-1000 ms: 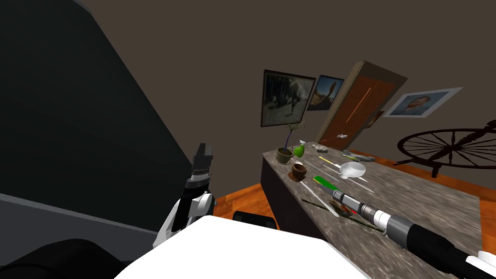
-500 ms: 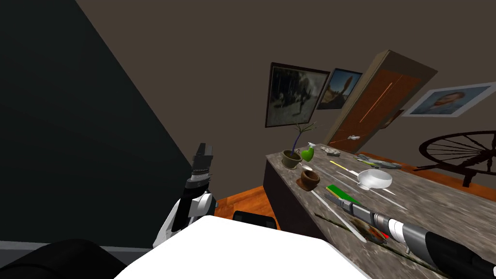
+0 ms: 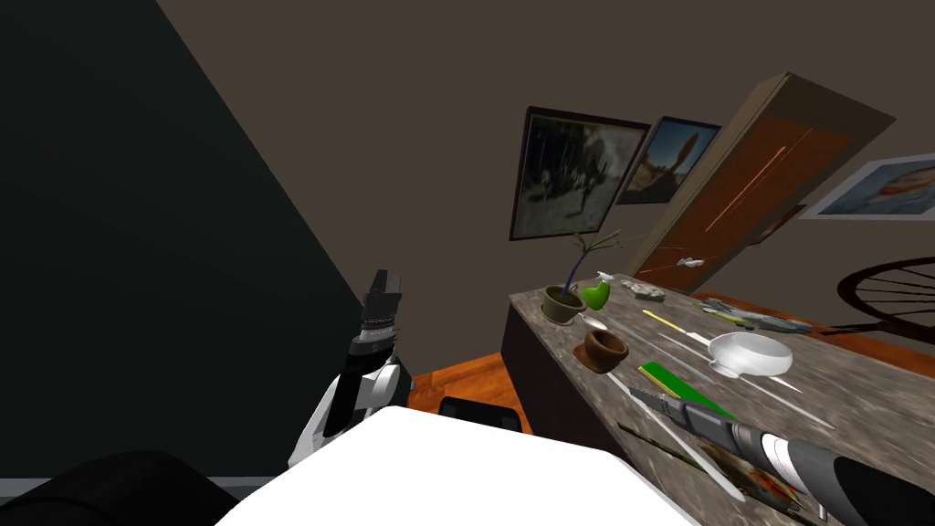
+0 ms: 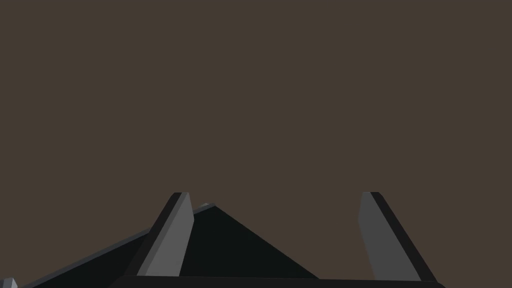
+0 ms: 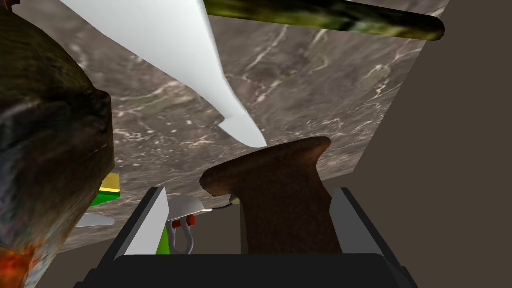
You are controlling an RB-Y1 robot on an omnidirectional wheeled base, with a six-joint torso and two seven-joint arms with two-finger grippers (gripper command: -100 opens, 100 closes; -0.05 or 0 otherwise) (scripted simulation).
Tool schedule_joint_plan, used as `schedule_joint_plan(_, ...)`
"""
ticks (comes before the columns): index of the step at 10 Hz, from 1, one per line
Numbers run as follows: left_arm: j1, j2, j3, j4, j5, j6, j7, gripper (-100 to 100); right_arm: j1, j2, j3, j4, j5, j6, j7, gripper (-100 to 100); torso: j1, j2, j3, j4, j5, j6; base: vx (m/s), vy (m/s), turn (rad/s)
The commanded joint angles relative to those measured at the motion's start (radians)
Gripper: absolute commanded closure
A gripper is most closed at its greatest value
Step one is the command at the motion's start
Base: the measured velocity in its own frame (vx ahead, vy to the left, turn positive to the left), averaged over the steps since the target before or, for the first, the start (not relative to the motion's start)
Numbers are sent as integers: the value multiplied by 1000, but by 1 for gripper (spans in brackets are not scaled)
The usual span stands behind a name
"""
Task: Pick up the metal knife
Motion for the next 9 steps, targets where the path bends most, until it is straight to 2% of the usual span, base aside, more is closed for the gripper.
schedule_joint_plan(1, 0, 0, 0, 0, 0, 0, 0, 0, 34, -17, -15, -3, 0, 7, 7, -100, 0, 0, 0, 0, 0, 0, 15, 50, 36)
schedule_joint_plan(9, 0, 0, 0, 0, 0, 0, 0, 0, 182, -183, 31, 77, 18, 77, 64, -100, 1, 1, 0, 0, 0, 0, 17, 65, 89)
